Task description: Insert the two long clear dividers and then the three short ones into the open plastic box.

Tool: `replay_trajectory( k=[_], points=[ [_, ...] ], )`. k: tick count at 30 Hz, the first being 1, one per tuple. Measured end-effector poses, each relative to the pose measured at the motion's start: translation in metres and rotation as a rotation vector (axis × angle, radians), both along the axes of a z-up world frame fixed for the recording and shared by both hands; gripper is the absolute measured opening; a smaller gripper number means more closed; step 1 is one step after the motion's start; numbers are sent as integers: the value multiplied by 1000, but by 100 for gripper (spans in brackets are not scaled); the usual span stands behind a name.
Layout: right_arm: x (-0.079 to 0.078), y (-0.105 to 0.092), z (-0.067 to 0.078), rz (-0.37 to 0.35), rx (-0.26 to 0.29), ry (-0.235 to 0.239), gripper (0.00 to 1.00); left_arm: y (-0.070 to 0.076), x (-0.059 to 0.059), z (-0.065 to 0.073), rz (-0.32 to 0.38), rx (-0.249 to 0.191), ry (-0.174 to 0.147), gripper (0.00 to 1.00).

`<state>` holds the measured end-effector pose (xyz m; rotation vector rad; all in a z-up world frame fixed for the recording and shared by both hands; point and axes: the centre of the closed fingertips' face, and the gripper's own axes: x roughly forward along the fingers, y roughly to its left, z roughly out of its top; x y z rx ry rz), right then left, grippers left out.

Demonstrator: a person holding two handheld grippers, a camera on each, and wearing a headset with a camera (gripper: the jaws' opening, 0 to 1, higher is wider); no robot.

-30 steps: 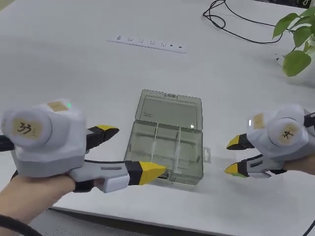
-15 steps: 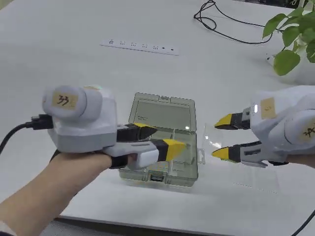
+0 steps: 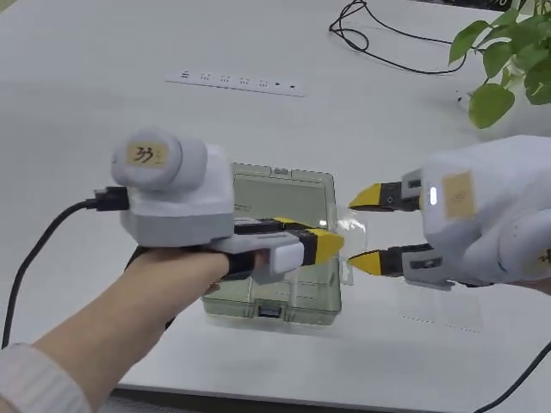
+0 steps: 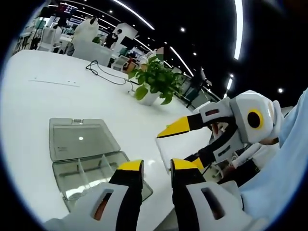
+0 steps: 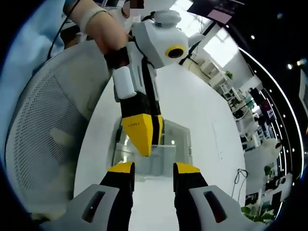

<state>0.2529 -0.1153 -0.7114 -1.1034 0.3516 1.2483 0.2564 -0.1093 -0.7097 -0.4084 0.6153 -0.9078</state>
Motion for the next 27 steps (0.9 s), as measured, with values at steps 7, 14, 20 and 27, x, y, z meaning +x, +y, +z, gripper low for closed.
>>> replay_trajectory(
  k=[7, 14, 20, 27],
  points=[
    [-3, 6, 4, 44, -22, -59, 33, -5, -3, 0, -5, -24, 23, 11],
    [-6, 8, 7, 65, -28, -86, 33, -9, -8, 5, -10, -82, 47, 1],
    [-7, 7, 8, 79, -35, -106, 33, -11, -10, 6, -5, -122, 79, 0],
    [-9, 8, 9, 88, -39, -104, 33, -9, -11, 7, -11, -126, 74, 0]
  ],
)
